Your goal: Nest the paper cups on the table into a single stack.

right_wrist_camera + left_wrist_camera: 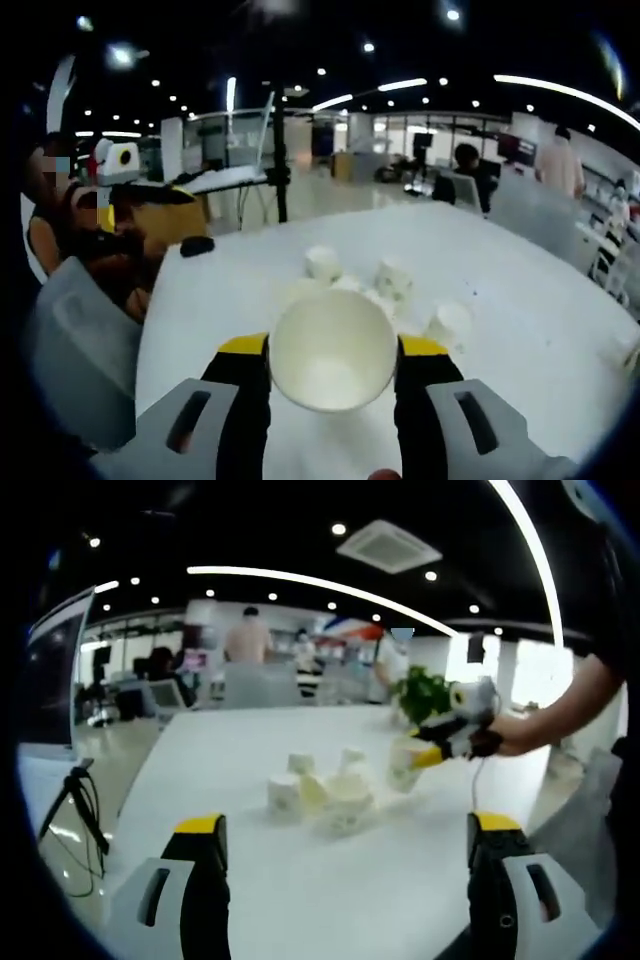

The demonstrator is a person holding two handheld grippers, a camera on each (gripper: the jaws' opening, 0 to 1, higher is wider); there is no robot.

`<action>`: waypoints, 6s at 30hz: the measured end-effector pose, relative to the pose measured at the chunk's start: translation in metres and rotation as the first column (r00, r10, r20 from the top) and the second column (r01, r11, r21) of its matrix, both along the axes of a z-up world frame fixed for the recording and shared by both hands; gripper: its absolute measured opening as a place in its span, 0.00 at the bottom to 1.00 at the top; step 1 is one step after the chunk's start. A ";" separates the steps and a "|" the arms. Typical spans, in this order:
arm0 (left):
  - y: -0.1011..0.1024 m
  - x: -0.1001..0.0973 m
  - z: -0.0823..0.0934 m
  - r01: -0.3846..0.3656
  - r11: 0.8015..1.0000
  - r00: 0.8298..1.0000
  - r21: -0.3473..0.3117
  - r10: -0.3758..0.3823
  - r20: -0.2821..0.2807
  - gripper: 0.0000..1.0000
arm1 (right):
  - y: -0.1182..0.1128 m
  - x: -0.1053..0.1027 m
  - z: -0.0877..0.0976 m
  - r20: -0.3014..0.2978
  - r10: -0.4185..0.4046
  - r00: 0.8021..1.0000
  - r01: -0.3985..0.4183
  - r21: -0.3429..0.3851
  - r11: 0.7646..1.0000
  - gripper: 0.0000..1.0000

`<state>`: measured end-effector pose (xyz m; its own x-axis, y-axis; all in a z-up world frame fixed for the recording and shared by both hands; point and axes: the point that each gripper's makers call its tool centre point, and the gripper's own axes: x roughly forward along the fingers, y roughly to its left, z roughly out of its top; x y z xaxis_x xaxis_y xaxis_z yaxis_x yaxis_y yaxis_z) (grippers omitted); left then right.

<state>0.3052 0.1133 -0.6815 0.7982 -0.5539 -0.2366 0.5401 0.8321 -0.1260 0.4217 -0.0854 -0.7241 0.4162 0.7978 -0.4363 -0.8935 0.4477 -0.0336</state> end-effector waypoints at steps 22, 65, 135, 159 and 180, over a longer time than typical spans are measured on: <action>-0.002 -0.002 -0.002 0.020 1.000 1.000 -0.007 -0.020 0.000 1.00 | 0.034 -0.052 0.023 0.026 0.136 0.990 -0.136 0.016 0.991 0.45; -0.001 -0.008 -0.008 0.021 1.000 0.999 -0.016 -0.021 -0.024 1.00 | 0.082 -0.144 -0.059 -0.087 0.340 0.936 -0.344 -0.033 0.938 0.45; 0.002 -0.009 -0.009 0.030 1.000 0.999 -0.006 -0.030 -0.026 1.00 | 0.077 -0.146 -0.076 -0.117 0.263 0.958 -0.271 -0.062 0.960 0.79; -0.003 -0.008 -0.002 0.051 0.999 0.999 -0.002 -0.051 -0.007 1.00 | 0.071 -0.146 -0.059 -0.077 0.220 0.972 -0.224 -0.046 0.973 1.00; -0.008 -0.005 0.004 0.079 0.997 0.997 -0.006 -0.079 0.005 1.00 | 0.047 -0.132 -0.024 -0.068 0.090 0.994 -0.087 0.043 0.995 0.96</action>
